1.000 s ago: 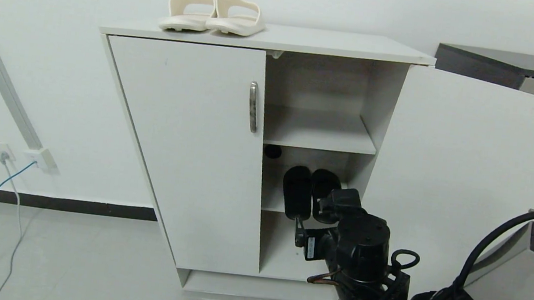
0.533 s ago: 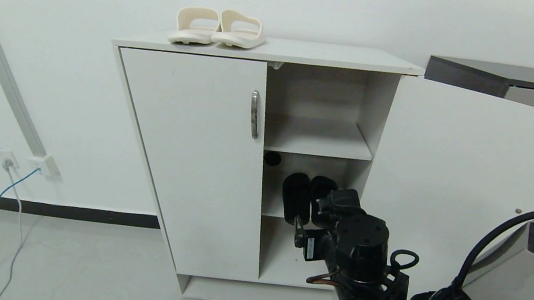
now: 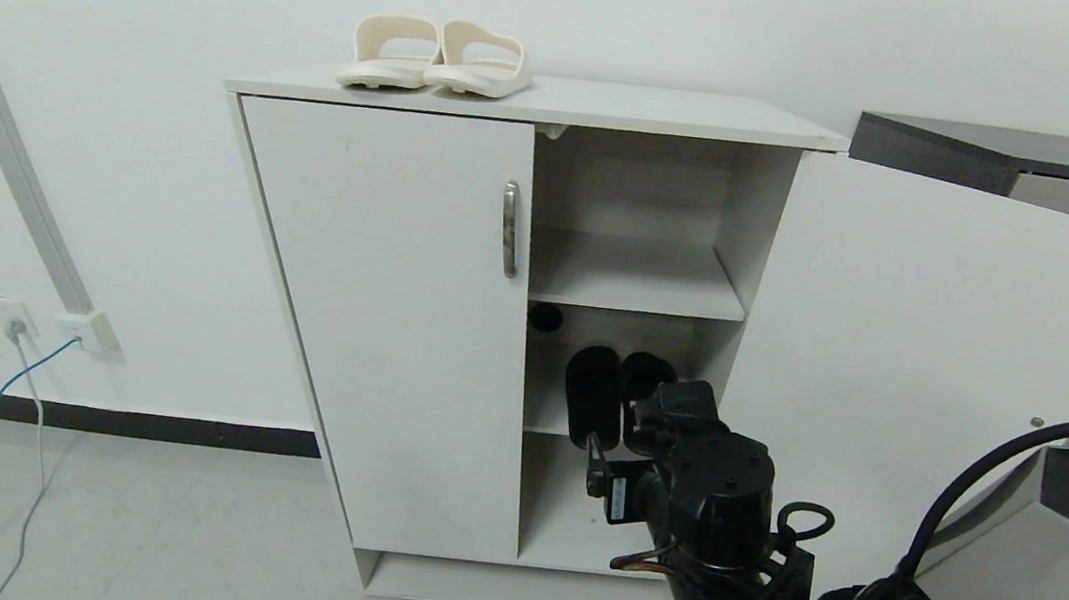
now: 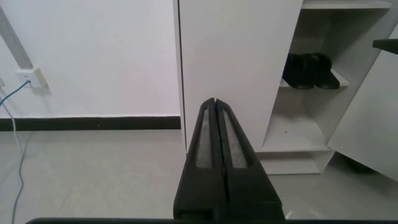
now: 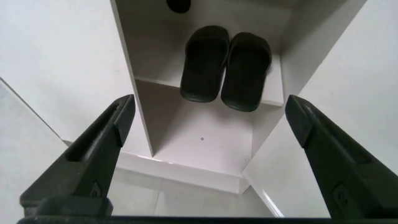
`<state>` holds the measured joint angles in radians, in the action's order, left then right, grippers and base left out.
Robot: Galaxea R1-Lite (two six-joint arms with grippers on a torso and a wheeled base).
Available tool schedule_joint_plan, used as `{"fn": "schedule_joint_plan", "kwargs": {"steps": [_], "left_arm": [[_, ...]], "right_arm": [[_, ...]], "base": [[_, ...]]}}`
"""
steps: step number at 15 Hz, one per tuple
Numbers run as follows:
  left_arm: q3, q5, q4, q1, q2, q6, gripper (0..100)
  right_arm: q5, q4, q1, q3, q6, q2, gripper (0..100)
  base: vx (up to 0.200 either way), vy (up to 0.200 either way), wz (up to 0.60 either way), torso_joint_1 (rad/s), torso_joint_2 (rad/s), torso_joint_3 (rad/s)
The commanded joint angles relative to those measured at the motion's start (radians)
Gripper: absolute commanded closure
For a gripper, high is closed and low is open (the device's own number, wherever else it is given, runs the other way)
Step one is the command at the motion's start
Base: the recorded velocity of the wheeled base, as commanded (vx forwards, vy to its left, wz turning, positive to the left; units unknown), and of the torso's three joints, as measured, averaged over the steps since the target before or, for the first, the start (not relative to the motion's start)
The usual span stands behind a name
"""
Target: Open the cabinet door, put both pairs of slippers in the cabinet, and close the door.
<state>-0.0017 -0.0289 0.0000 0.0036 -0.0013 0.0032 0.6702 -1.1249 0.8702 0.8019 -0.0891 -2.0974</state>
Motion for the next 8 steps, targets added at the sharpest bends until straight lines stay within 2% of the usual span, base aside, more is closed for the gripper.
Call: {"fn": "schedule_joint_plan", "kwargs": {"steps": [1, 8], "left_arm": [[0.000, 0.000, 0.000, -0.001, 0.001, 0.000, 100], [0.000, 0.001, 0.000, -0.001, 0.001, 0.000, 100]], "right_arm": [[0.000, 0.000, 0.001, -0.001, 0.000, -0.006, 0], [0.000, 0.000, 0.004, -0.001, 0.000, -0.007, 0]], "base": [[0.000, 0.200, 0.00, 0.002, 0.01, 0.012], [0.000, 0.200, 0.00, 0.004, 0.00, 0.004]]}}
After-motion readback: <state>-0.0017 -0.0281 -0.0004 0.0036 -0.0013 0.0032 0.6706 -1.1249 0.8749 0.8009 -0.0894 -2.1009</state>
